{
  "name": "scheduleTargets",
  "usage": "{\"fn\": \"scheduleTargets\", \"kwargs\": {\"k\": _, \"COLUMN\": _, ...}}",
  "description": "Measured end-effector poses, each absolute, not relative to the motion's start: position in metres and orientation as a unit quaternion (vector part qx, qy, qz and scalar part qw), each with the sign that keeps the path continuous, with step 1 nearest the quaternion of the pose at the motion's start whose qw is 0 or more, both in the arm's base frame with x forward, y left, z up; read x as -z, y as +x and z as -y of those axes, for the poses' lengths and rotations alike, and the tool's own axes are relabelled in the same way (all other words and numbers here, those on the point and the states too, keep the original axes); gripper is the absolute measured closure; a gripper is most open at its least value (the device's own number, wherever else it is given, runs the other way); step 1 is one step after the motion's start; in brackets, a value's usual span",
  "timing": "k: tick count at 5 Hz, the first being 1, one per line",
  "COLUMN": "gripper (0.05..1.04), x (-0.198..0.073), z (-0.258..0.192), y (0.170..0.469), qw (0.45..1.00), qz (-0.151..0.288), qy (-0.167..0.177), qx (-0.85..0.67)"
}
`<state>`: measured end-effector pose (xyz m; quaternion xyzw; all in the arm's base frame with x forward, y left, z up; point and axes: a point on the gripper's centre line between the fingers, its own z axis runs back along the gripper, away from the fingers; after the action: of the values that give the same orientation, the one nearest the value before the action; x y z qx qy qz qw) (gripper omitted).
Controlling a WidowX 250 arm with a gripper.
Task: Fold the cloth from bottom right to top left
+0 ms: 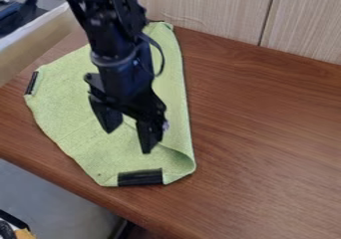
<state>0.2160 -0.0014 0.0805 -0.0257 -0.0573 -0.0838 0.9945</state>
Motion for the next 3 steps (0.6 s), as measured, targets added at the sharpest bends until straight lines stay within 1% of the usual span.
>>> {"fn": "scheduleTargets", "kwargs": {"k": 1, "gripper": 0.083, "x": -0.071, "z": 0.015, "y": 0.203, "qw": 0.985, "qz": 0.051, "qy": -0.013, "qx": 0.163}}
{"fn": "scheduleTargets", "kwargs": {"k": 2, "gripper": 0.083, "x": -0.066, "z": 0.022, "y": 0.192, "qw": 0.979, "qz": 0.044, "qy": 0.003, "qx": 0.200}}
{"fn": "scheduleTargets", "kwargs": {"k": 3, "gripper": 0.138, "x": -0.061, "z": 0.028, "y": 0.186, "qw": 0.974, "qz": 0.030, "qy": 0.016, "qx": 0.223}}
